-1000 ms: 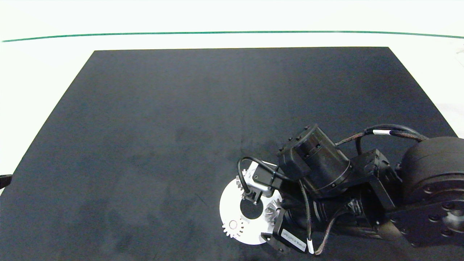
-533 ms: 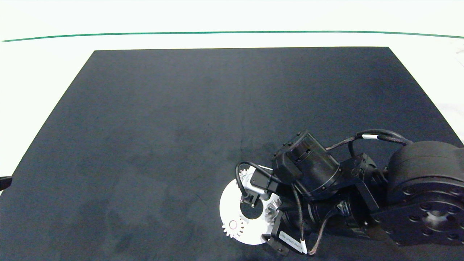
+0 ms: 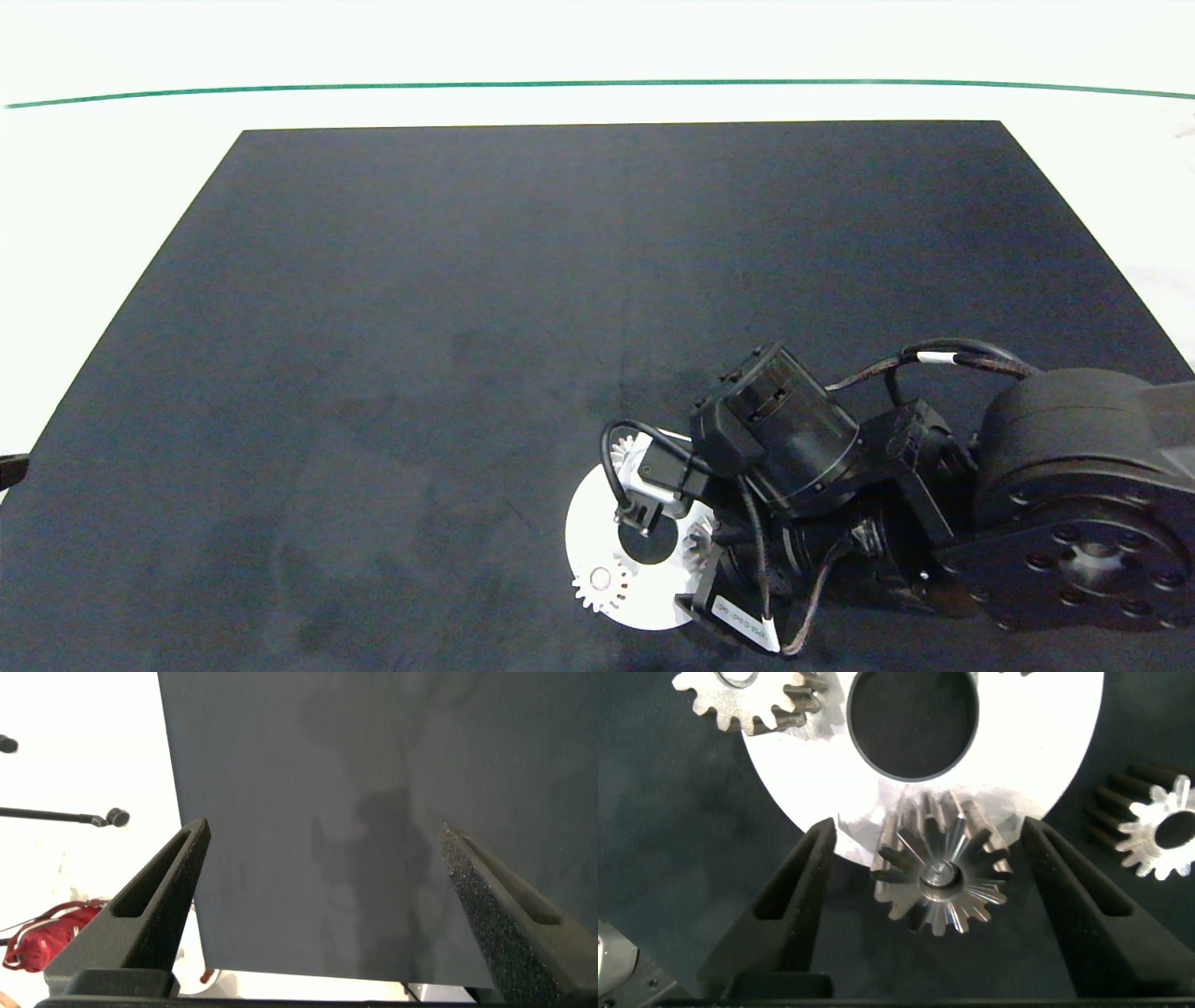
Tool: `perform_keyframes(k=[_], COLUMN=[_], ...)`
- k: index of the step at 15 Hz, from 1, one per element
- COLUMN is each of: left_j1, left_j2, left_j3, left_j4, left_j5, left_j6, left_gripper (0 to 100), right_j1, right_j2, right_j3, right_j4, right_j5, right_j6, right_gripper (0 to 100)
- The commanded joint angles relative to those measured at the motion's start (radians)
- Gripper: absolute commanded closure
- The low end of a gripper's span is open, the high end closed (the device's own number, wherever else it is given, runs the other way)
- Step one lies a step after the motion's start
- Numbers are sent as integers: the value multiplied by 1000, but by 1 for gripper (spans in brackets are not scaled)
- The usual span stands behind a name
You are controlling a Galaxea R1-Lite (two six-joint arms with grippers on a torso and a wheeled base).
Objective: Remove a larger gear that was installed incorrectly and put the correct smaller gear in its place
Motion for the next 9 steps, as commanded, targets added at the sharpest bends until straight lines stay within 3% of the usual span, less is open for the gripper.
perform_keyframes(k=[1, 9], left_j1=[1, 1], left_j2=[-3, -3], left_j3=[-3, -2], left_j4=[4, 4], left_j5=[1, 1], left_j6=[1, 1], left_gripper=[0, 0], right_j1=[1, 3], right_j2=[2, -1], right_j3=[-1, 1], right_j4=[2, 9], right_j5=[-30, -36], right_j6=[-4, -8], right_gripper=[27, 42])
